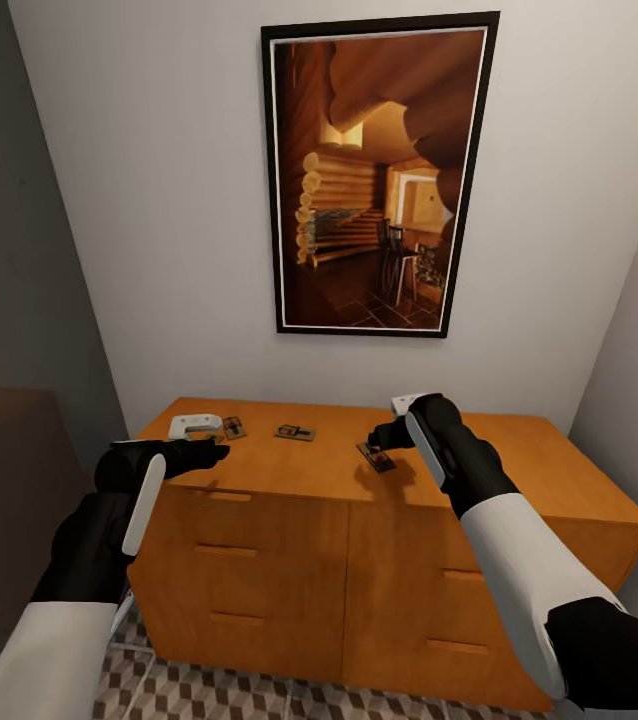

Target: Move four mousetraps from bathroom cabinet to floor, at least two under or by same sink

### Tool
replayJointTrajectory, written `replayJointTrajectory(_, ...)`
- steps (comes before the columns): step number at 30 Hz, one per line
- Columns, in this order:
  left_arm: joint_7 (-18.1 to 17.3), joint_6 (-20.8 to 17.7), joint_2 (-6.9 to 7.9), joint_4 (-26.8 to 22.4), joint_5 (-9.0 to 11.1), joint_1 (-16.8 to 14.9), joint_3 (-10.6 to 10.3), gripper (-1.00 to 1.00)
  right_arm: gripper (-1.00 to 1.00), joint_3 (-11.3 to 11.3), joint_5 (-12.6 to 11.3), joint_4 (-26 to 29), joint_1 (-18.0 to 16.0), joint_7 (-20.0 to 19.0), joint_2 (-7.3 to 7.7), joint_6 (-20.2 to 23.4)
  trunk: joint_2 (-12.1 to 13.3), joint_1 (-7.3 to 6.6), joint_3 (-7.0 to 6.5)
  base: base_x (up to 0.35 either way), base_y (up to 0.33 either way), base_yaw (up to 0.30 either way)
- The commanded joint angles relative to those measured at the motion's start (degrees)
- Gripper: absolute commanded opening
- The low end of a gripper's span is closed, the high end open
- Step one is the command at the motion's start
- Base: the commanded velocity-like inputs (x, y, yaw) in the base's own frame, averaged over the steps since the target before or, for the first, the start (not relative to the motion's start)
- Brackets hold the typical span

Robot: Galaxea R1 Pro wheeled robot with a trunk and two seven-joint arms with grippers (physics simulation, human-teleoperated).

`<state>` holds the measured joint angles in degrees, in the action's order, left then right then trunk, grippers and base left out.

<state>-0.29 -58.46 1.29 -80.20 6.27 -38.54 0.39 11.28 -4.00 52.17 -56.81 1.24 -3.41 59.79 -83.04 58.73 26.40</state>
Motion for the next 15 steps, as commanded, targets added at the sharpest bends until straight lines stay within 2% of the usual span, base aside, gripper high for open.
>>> replayJointTrajectory(1, 0.0, -0.3, 0.01, 0.0, 0.2, 0.0, 0.0, 1.0, 1.0, 0.1, -0.3, 0.0, 0.0, 0.1, 0.01, 0.2, 0.0, 0.0, 0.07, 0.002, 0.0, 0.0)
replayJointTrajectory(15, 0.0, -0.3, 0.02, 0.0, 0.2, 0.0, 0.0, 1.0, 1.0, 0.1, -0.4, -2.4, -0.1, 0.2, 0.0, 0.2, 0.0, 0.0, 0.07, 0.001, 0.0, 0.0)
